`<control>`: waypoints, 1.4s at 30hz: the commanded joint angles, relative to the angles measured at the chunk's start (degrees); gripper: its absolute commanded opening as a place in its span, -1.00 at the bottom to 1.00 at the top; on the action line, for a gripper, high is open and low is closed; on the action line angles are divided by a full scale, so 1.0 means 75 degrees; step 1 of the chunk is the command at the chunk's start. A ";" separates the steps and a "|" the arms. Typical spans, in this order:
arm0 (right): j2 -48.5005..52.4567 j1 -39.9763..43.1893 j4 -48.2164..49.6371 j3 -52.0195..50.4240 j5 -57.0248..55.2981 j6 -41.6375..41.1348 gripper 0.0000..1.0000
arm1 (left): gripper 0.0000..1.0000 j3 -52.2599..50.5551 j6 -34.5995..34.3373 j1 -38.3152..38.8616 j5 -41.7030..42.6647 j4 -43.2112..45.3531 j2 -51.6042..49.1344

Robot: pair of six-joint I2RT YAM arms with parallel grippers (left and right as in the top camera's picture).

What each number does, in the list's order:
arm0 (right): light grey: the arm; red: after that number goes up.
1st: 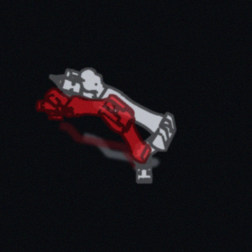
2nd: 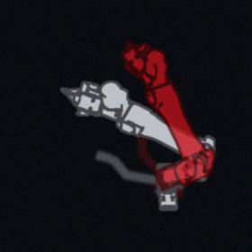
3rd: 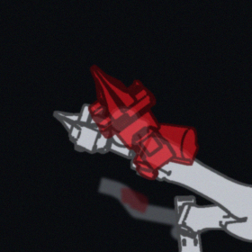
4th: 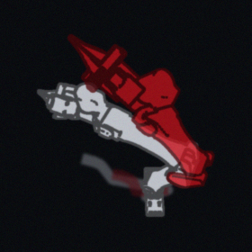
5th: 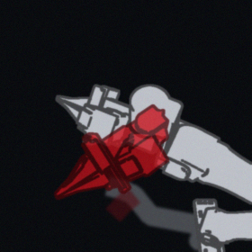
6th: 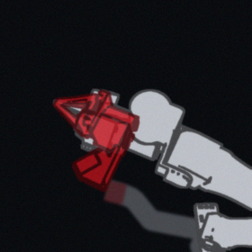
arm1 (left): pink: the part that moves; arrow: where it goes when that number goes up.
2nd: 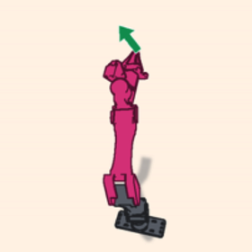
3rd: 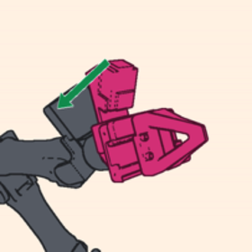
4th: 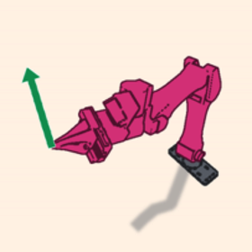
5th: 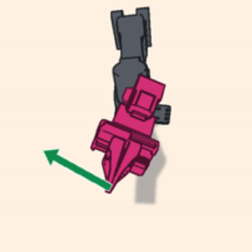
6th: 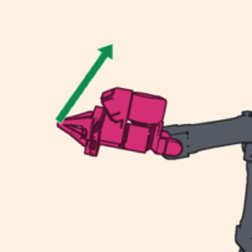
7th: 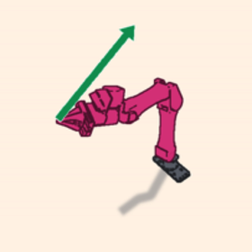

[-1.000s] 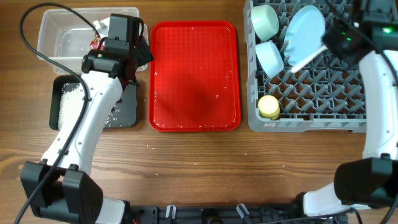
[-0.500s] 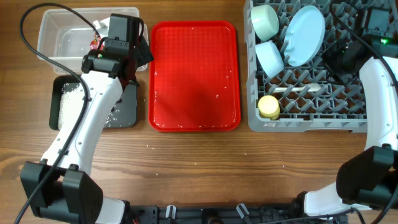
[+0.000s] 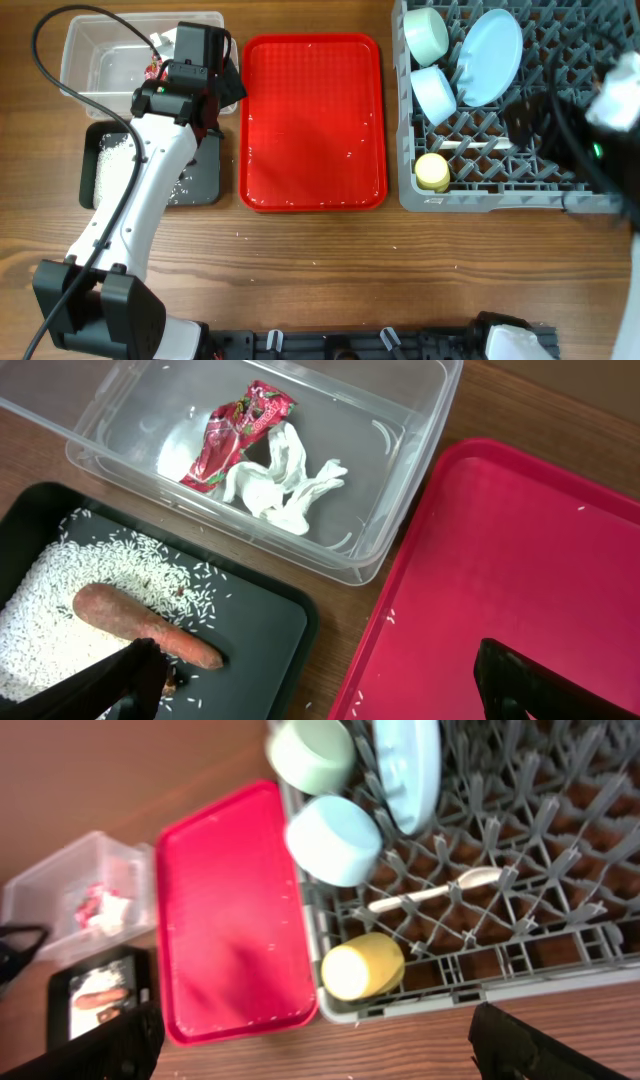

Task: Sort waste into correct bins and load items into the dishwasher rack

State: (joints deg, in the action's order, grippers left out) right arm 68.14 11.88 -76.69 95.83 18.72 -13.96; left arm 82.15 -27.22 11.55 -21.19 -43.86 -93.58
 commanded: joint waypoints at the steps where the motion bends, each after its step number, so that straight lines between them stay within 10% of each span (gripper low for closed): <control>1: -0.0711 -0.0038 -0.0079 0.0087 -0.0020 0.0286 0.99 | 1.00 0.0064 0.0119 -0.0020 -0.0128 -0.0006 0.0041; 12: -0.2416 -0.0038 0.0871 -0.0965 -0.1224 0.0560 0.99 | 1.00 0.0064 0.0119 -0.0020 -0.0128 -0.0006 0.0041; 23: -0.6140 -0.1218 0.8218 -0.9186 -0.0842 0.0571 0.99 | 1.00 0.0064 0.0119 -0.0020 -0.0125 -0.0006 0.0041; 42: -0.8629 -0.1804 1.0083 -1.2654 -0.2139 -0.0268 0.99 | 1.00 0.0064 0.0119 -0.0020 -0.0128 -0.0006 0.0041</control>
State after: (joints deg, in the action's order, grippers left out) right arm 6.09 -1.37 -2.76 1.65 2.68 -13.26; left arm 82.15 -27.20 11.55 -21.19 -43.88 -93.58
